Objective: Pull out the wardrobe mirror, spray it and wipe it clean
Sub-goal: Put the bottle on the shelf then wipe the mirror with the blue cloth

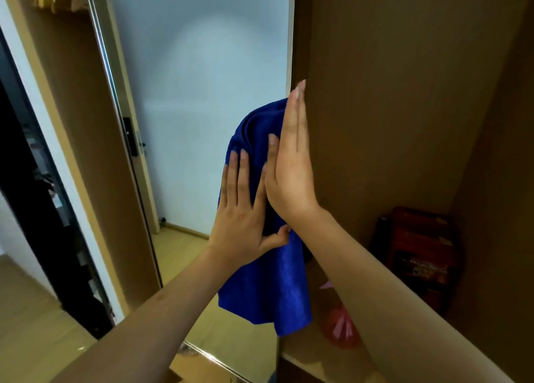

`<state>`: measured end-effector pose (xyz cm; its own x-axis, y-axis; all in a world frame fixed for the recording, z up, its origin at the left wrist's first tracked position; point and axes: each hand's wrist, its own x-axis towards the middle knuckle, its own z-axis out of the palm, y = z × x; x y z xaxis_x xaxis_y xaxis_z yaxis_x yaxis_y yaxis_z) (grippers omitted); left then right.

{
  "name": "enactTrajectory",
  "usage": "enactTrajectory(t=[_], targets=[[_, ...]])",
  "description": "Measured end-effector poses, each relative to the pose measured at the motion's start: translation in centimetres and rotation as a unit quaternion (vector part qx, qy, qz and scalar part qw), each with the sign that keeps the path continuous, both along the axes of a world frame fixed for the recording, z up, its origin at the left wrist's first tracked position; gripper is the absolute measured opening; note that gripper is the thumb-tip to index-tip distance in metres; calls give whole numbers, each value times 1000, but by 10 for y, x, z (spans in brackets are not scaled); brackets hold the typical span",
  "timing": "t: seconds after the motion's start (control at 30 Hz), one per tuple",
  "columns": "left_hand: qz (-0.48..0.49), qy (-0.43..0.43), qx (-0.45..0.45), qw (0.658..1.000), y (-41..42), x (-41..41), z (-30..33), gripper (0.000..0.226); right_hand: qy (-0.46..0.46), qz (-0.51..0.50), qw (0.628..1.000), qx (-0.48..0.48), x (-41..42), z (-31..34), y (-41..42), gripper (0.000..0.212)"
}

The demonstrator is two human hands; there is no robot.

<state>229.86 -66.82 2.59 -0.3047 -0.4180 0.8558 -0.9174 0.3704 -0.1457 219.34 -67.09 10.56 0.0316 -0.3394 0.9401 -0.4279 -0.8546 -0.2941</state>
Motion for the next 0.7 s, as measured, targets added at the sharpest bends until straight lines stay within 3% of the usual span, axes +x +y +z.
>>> enactTrajectory(t=[0.7], targets=[[-14, 5, 10, 1000, 0, 1, -108, 100, -8, 0, 1000, 10, 1, -106, 0, 57]])
